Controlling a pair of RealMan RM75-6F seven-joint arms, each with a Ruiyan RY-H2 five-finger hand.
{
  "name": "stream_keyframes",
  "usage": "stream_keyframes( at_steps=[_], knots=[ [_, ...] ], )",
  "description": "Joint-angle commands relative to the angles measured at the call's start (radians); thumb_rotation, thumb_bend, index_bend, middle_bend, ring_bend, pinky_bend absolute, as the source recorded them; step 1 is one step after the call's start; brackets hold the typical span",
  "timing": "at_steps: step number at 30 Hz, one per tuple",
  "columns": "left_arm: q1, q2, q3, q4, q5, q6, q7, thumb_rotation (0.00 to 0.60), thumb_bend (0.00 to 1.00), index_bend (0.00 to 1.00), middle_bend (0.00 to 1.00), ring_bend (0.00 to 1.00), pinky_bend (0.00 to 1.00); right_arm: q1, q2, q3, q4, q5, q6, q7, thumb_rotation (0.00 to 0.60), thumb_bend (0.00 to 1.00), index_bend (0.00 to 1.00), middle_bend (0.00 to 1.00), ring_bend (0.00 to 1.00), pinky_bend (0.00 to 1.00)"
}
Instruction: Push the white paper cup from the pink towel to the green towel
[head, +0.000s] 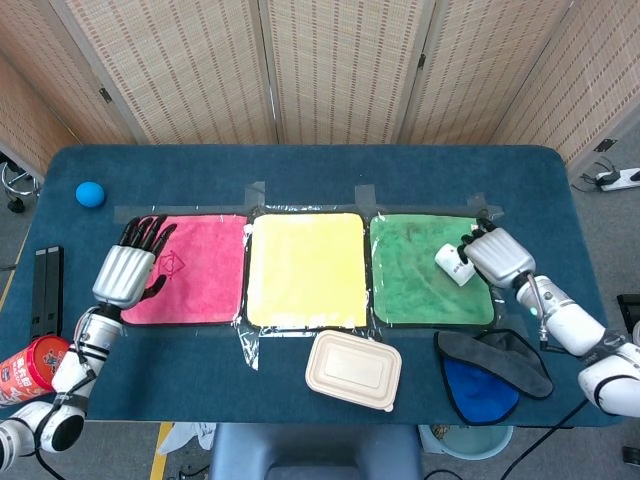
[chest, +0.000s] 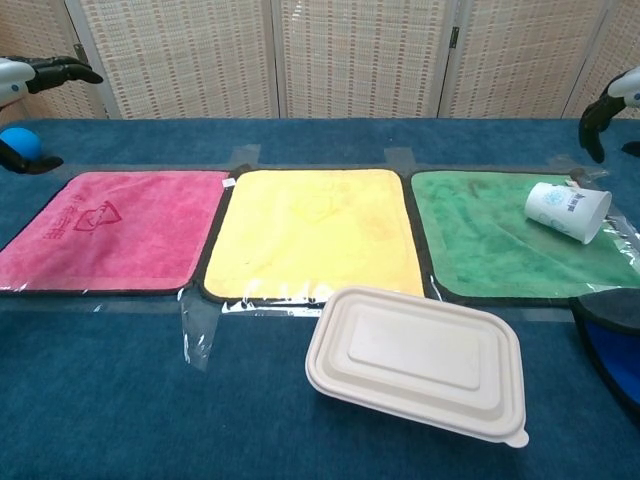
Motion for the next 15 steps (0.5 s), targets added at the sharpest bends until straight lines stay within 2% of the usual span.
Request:
stream_keyframes(
  at_steps=[1, 8, 15],
  knots=[
    [0.006, 0.009, -0.005, -0.006, -0.003, 0.011, -0.007, 0.600, 0.39, 0.03, 0.02, 0.00, 0.00, -0.060, 0.054, 0.005, -0.042, -0.009, 0.079, 0.029, 0.600, 0.64, 0.41, 0.29, 0.23, 0.09],
    [0.043, 0.052, -0.003, -0.048, -0.012, 0.046, -0.023, 0.600, 0.39, 0.03, 0.02, 0.00, 0.00, -0.225, 0.156, -0.006, -0.156, -0.030, 0.304, 0.039, 0.600, 0.64, 0.40, 0.28, 0.22, 0.09],
    [0.090, 0.085, 0.010, -0.094, -0.030, 0.081, -0.017, 0.600, 0.39, 0.04, 0.02, 0.00, 0.00, -0.414, 0.175, -0.028, -0.237, -0.037, 0.523, 0.048, 0.600, 0.60, 0.28, 0.24, 0.22, 0.10]
  ],
)
